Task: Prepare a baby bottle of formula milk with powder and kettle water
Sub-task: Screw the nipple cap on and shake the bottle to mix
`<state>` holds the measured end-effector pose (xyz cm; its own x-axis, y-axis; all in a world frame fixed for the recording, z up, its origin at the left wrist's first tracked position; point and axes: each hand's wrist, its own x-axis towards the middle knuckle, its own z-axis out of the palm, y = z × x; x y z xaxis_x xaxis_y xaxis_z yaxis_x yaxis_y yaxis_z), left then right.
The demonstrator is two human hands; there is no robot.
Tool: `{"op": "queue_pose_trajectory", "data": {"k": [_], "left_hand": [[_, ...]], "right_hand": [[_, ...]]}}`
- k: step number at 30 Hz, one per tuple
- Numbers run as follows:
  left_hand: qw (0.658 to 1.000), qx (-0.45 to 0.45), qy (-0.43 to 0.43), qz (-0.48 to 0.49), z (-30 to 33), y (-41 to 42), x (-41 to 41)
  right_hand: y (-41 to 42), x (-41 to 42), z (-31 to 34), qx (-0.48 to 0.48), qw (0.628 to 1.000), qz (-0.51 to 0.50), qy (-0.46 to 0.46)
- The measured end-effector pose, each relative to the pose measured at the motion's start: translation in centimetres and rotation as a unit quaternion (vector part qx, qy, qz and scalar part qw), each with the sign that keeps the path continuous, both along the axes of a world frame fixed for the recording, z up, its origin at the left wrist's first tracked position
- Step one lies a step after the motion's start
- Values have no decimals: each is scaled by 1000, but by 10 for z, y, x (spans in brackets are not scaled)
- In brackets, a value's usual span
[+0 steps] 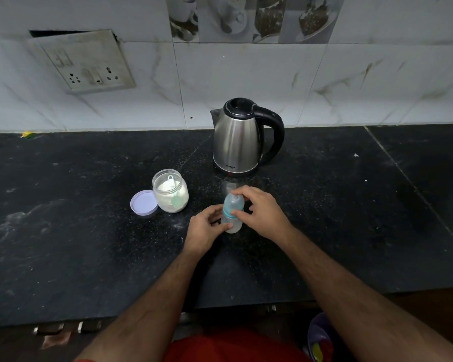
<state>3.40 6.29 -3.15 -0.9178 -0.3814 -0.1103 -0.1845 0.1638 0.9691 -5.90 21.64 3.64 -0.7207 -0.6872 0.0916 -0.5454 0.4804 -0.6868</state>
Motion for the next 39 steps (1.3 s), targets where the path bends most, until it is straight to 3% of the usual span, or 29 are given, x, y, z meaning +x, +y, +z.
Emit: {"op": "queue_pose_trajectory", "data": {"k": [19, 26, 33, 39], "left_hand": [[1000, -16, -12, -16, 4, -1, 1], [999, -14, -28, -8, 5, -6, 8], [991, -132, -18, -9, 0, -7, 34], [958, -286, -17, -16, -6, -6, 55]], "right_hand": [[-6, 12, 10, 60, 997, -18, 49], [-5, 30, -2, 13, 995, -72, -69], [-16, 37, -23, -16, 986, -123, -116], [-14, 31, -24, -23, 983, -133, -123]]}}
